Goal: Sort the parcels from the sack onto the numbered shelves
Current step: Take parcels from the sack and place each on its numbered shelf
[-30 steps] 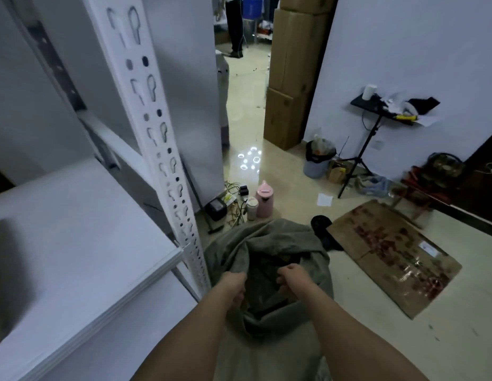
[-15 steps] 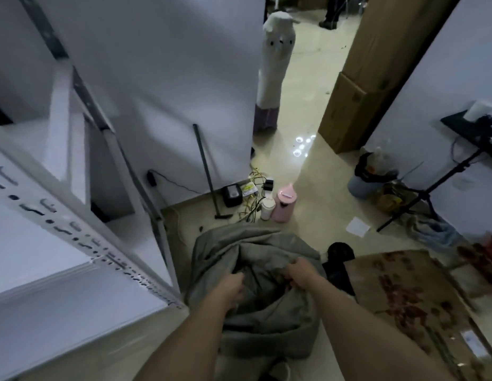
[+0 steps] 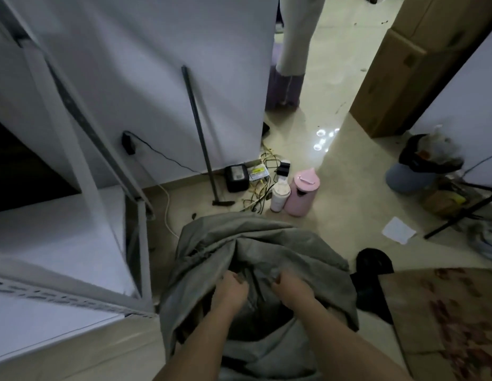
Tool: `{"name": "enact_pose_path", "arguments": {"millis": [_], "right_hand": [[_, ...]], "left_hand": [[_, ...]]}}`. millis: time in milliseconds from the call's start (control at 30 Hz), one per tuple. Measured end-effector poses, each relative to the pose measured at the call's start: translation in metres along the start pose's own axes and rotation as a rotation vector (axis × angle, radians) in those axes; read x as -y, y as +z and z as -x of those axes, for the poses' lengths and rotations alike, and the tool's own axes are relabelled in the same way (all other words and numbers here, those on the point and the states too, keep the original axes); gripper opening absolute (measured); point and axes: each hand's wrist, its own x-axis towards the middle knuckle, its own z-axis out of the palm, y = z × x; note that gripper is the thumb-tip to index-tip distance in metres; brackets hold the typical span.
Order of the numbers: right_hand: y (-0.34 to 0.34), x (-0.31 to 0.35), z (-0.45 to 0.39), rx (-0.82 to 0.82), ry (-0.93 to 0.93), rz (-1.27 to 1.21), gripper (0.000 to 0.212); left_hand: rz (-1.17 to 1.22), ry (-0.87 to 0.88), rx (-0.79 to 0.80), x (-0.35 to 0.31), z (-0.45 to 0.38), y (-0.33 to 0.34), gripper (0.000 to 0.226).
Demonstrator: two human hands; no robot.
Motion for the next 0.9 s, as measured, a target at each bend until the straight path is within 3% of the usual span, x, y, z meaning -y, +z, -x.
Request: {"name": "enact_pose_path", "arguments": {"millis": [167, 333, 500, 633, 900], "right_hand": [[0.087, -0.039, -0.107, -0.032, -0.125, 0.246, 0.036], [0.135, -0.059, -0.185, -0.141, -0.531, 0.776, 0.048], [0.147, -0.074, -0.237, -0.238, -0.817, 1.138, 0.042], [0.145, -0.087, -0.26, -0.321, -0.717, 1.366, 0.044], [0.099, -0.1, -0.247, -0.581, -0.506, 1.431, 0.061]], "left_hand": [[-0.443, 0.185, -0.059, 0.051, -0.107, 0.072, 0.048], [-1.081, 0.504, -0.163, 0.083, -0.194, 0.127, 0.048], [-1.603, 0.698, -0.208, 0.088, -0.25, 0.145, 0.051], [-1.988, 0.652, -0.286, 0.086, -0.263, 0.138, 0.054], [-2.207, 0.404, -0.595, 0.064, -0.256, 0.11, 0.066]]}}
